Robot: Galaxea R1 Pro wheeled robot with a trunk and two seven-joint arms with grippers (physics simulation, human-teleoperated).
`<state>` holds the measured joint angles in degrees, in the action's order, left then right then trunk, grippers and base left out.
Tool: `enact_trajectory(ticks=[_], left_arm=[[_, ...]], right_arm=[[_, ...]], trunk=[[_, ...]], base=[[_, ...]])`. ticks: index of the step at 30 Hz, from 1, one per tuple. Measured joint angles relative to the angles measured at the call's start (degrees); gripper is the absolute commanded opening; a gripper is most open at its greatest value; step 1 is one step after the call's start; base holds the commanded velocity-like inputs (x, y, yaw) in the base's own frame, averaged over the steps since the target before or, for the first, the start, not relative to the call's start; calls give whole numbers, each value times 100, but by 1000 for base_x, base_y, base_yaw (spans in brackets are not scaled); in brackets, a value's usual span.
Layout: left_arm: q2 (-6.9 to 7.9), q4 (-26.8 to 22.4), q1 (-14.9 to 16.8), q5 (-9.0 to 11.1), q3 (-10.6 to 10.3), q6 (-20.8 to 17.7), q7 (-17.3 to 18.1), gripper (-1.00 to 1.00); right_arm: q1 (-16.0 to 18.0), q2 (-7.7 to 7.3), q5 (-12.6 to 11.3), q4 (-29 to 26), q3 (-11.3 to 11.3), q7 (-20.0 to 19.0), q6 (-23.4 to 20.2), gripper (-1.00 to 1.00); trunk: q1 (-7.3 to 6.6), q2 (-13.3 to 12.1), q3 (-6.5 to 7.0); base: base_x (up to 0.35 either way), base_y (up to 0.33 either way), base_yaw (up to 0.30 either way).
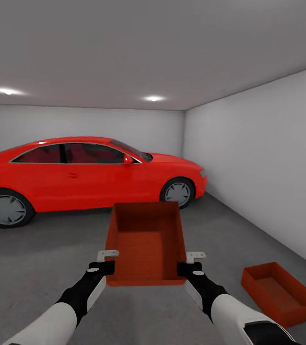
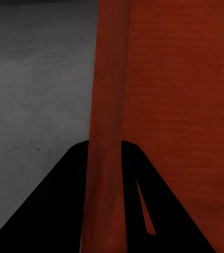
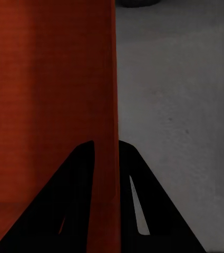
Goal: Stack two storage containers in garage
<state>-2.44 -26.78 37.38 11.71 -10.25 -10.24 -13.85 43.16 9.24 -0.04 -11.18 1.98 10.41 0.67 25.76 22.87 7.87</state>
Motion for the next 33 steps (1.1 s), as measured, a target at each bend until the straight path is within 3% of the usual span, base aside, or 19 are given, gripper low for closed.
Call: enact_trajectory(ticks=[33], left_arm=[[0,0,0,0,1,0,0,-100]], right_arm=[[0,0,0,0,1,0,-1,-100]], trunk=[[0,0,0]], base=[[0,0,-260]])
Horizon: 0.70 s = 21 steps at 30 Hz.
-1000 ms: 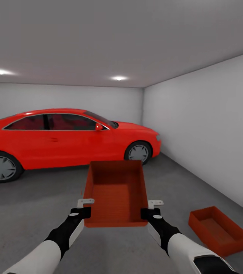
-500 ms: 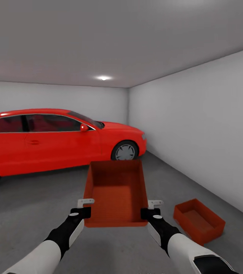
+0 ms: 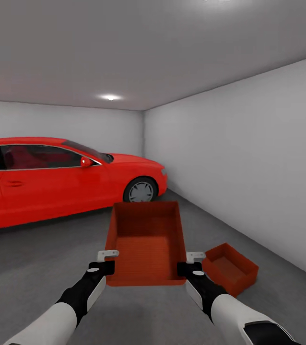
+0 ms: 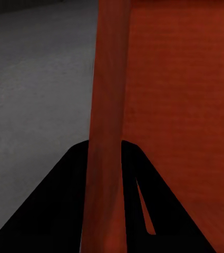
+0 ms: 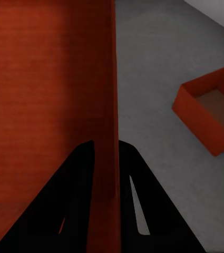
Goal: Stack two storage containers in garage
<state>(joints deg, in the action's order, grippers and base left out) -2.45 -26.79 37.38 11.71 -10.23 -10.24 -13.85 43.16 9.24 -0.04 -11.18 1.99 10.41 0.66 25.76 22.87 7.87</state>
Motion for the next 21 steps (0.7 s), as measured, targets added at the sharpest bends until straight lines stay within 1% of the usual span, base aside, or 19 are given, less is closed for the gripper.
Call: enact_trajectory(ticks=[21], left_arm=[[0,0,0,0,-3,0,-1,-100]], right_arm=[[-2,0,0,0,-2,-1,2,-100]], trunk=[[0,0,0]], base=[[0,0,-260]])
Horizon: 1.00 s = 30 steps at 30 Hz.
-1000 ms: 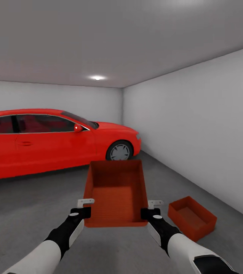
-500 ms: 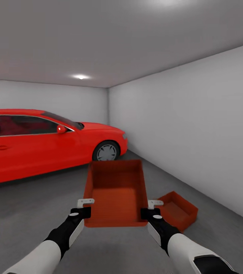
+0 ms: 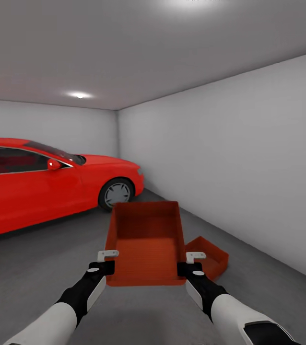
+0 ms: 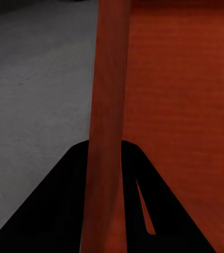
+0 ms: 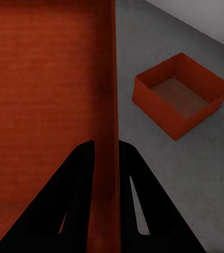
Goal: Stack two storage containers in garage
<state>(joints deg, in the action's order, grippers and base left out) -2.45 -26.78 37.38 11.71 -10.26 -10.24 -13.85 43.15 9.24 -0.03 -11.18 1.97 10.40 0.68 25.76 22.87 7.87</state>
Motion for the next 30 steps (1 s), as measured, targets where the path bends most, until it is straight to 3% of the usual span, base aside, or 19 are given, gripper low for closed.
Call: enact_trajectory(ticks=[11,30], left_arm=[[2,-1,-1,0,3,-1,2,-100],[45,-1,0,1,15,-8,64,-100]], right_arm=[[2,2,0,1,2,2,-4,-100],[2,45,-3,2,13,63,-9,-100]], trunk=[[-2,1,0],[-3,1,0]], base=[[57,0,-156],[308,0,-2]])
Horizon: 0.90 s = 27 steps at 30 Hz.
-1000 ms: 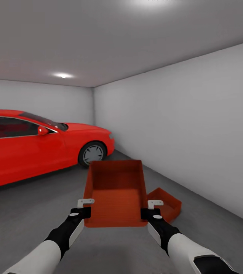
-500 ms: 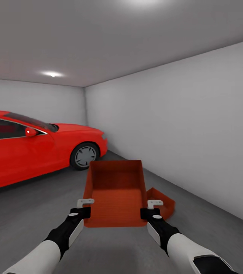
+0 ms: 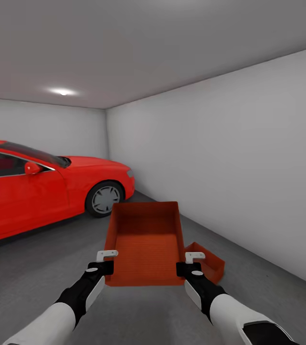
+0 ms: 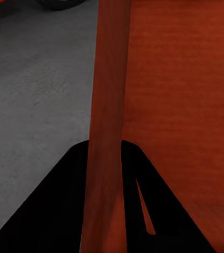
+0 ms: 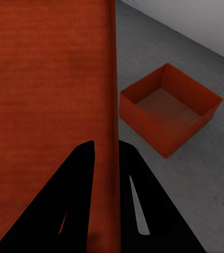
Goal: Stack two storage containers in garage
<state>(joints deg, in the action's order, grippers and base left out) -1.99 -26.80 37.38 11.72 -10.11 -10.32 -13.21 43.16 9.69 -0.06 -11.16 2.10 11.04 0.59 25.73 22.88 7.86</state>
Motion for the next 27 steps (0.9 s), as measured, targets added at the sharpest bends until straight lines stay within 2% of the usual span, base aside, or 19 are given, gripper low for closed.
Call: enact_trajectory(ticks=[27], left_arm=[[31,-1,0,9,3,-2,39,-100]], right_arm=[[1,30,-2,0,8,42,-4,-100]], trunk=[[0,0,0]], base=[[321,0,0]])
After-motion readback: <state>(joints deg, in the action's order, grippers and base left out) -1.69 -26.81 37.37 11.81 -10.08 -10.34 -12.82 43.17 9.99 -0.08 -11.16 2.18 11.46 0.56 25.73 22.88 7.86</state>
